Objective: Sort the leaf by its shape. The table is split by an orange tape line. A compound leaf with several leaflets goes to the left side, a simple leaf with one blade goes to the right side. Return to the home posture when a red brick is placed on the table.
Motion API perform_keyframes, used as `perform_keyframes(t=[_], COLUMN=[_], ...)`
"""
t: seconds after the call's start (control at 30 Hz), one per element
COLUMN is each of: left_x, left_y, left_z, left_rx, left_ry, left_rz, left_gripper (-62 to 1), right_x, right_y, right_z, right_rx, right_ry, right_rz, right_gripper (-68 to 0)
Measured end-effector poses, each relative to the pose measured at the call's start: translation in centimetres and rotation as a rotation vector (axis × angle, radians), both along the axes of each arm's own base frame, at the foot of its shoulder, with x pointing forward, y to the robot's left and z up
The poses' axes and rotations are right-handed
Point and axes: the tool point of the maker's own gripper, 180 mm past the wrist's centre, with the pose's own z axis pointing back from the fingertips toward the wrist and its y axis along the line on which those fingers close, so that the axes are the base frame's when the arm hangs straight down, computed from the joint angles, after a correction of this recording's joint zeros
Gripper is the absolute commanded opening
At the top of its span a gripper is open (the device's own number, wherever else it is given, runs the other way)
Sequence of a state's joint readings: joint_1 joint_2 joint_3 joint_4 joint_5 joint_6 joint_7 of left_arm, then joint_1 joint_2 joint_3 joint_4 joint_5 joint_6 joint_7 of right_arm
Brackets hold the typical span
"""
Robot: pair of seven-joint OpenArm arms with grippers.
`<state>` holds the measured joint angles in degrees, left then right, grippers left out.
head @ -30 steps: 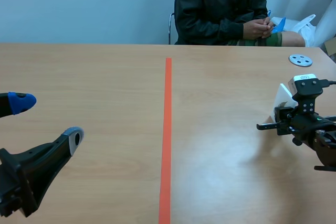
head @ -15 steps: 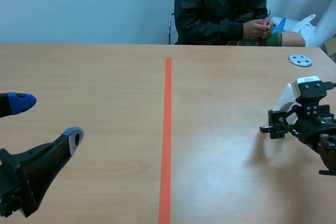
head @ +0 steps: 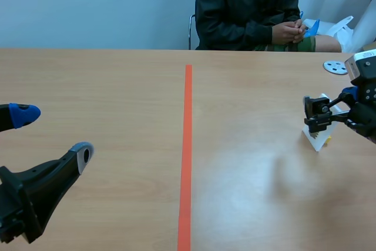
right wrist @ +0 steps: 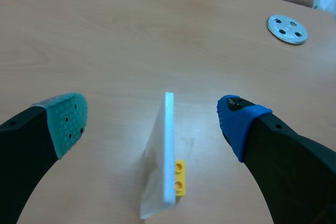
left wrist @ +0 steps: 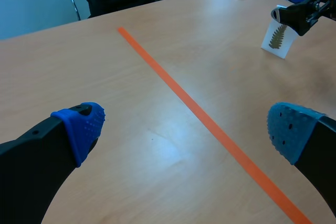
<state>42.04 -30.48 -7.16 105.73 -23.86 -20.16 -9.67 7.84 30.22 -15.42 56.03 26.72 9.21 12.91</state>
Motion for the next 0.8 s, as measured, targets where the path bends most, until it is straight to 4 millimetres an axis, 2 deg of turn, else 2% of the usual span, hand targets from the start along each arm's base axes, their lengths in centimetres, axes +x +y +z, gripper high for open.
perform_keyframes(t=[0.23, 0.47, 0.67, 0.8], left_x=[0.0, 0.0, 0.0, 0.0], left_y=[0.0, 0.0, 0.0, 0.0], left_z=[0.0, 0.0, 0.0, 0.0], left_rx=[0.0, 0.0, 0.0, 0.0], left_ry=[0.0, 0.0, 0.0, 0.0], left_rz=[0.0, 0.0, 0.0, 0.0], left_gripper=[1.4, 1.4, 1.4, 1.4], right_x=[-1.9, -6.0, -10.0, -11.7], right_y=[2.5, 6.6, 10.2, 11.8], right_z=[2.9, 4.4, 4.7, 5.4], right_rx=[0.042, 0.068, 0.094, 0.111], right_ry=[-0.008, 0.021, 0.053, 0.055], right_rz=[0.089, 0.241, 0.337, 0.378], right_gripper=[-17.1, -17.0, -1.4, 0.4])
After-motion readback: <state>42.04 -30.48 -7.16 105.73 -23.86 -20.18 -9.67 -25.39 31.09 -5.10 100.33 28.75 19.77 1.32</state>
